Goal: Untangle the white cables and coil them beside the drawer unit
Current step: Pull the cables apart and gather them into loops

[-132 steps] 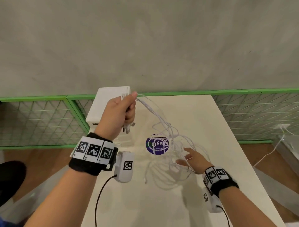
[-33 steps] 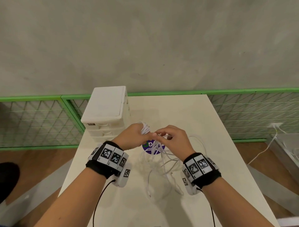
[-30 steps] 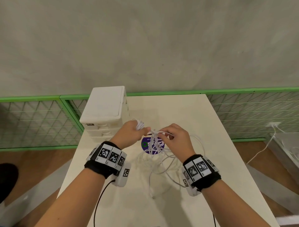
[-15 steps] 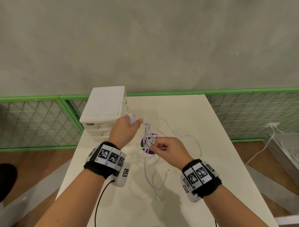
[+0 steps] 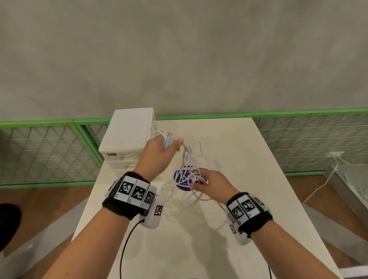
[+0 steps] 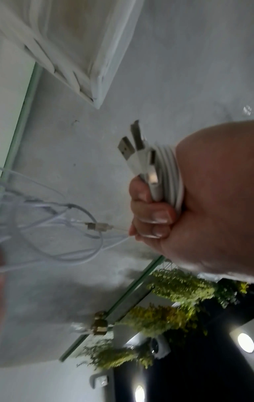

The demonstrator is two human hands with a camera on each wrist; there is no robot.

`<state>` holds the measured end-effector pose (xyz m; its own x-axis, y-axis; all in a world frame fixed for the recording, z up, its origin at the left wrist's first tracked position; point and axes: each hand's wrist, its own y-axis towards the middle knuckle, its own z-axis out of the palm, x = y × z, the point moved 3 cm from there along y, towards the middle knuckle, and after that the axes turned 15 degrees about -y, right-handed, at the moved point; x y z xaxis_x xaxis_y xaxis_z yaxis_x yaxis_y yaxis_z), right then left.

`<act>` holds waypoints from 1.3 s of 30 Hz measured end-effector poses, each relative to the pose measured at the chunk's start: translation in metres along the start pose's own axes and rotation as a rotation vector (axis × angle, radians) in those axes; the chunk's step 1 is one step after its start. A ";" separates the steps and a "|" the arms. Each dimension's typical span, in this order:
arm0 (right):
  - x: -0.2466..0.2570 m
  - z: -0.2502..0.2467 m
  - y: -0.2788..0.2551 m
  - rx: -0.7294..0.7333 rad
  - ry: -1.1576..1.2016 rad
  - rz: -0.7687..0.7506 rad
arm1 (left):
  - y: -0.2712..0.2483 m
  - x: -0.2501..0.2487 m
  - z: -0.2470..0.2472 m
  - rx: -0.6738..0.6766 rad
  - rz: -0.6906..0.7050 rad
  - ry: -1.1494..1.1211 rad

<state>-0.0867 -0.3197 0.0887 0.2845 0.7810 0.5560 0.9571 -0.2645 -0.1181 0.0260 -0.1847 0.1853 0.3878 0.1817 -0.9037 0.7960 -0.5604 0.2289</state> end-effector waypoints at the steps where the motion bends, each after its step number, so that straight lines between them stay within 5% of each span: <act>1: -0.008 0.004 -0.002 -0.043 0.011 0.030 | 0.001 0.002 -0.003 -0.019 0.002 -0.002; 11: -0.053 -0.005 -0.005 -0.165 -0.204 0.167 | -0.005 0.031 -0.012 -0.152 -0.125 -0.012; 17: -0.094 -0.016 -0.012 -0.116 -0.339 0.365 | 0.004 0.030 -0.043 -0.328 -0.186 -0.083; 28: -0.134 0.005 -0.021 0.099 -0.285 0.565 | 0.000 0.033 -0.041 -0.314 -0.145 -0.051; 33: -0.116 0.007 -0.024 0.181 0.032 0.382 | -0.010 0.029 -0.012 -0.078 -0.095 -0.045; 39: -0.037 0.001 -0.019 0.274 0.174 0.058 | -0.012 0.026 0.013 0.032 -0.054 -0.094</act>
<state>-0.1153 -0.3428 0.0692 0.3475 0.6545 0.6715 0.9256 -0.1250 -0.3573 0.0197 -0.1839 0.1543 0.2980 0.1367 -0.9447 0.7988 -0.5775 0.1684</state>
